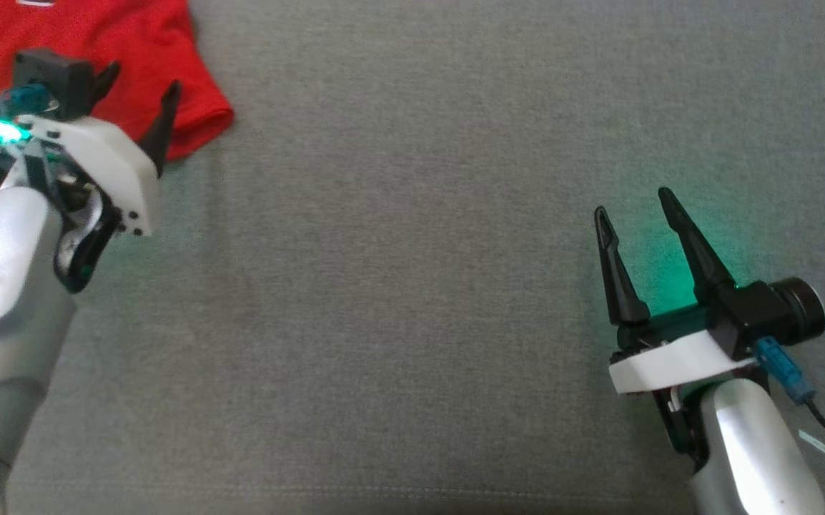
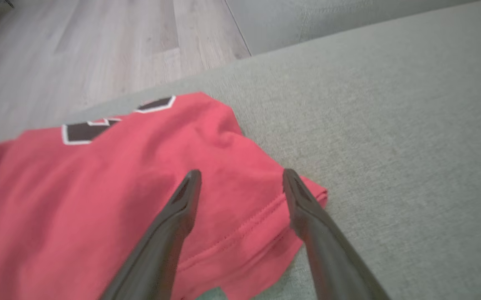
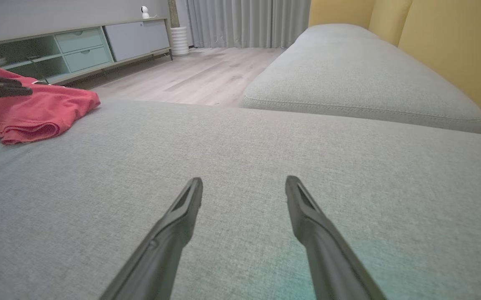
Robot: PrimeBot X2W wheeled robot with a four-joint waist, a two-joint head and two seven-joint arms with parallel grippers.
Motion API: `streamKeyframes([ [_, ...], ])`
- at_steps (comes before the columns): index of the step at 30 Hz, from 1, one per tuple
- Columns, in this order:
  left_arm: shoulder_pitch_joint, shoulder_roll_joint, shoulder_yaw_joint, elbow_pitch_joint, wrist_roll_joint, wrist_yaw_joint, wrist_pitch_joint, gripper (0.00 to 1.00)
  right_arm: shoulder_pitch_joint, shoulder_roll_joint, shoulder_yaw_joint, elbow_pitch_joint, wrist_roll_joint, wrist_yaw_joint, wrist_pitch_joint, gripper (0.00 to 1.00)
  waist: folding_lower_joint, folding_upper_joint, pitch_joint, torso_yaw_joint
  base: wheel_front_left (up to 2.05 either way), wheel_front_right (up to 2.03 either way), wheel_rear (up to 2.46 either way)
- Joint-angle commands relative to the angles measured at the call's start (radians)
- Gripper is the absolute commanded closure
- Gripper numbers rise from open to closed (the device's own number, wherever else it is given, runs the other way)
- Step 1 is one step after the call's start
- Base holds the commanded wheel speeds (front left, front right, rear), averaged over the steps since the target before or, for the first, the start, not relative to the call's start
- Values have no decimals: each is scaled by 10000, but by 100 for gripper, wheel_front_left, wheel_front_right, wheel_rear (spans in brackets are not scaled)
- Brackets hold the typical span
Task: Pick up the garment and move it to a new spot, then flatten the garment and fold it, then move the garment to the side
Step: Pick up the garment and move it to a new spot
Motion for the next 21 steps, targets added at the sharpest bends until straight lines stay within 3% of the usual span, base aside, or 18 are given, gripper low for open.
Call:
streamKeyframes([
  [1,-671,698,240,-49,-262,20,157,0,-196,-31,280,-389,-42,77,0,0,-2,1,302,-284,0,0,0],
  [10,-1004,1215,-473,694,-1550,19,981,0,-339,-31,294,-554,-36,77,-31,0,-2,1,723,-679,0,0,0],
  [11,-1043,1261,-531,758,-1676,19,1037,19,-351,-31,286,-572,-32,77,-33,0,-2,1,752,-717,0,0,0],
  [12,-1080,1288,-608,806,-1764,18,1079,58,-363,-31,268,-583,-29,77,-39,0,-2,1,769,-744,0,0,0],
  [13,-1116,1319,-691,835,-1820,18,1089,91,-375,-31,256,-586,-25,77,-45,0,-2,1,779,-767,0,0,0],
  [14,-1147,1352,-763,867,-1873,18,1077,100,-386,-31,244,-582,-17,77,-52,0,-2,1,782,-788,0,0,0],
  [21,-1602,1639,-1029,1161,-1619,19,308,100,-423,-31,197,-423,140,77,-155,0,-2,1,470,-854,0,0,0],
])
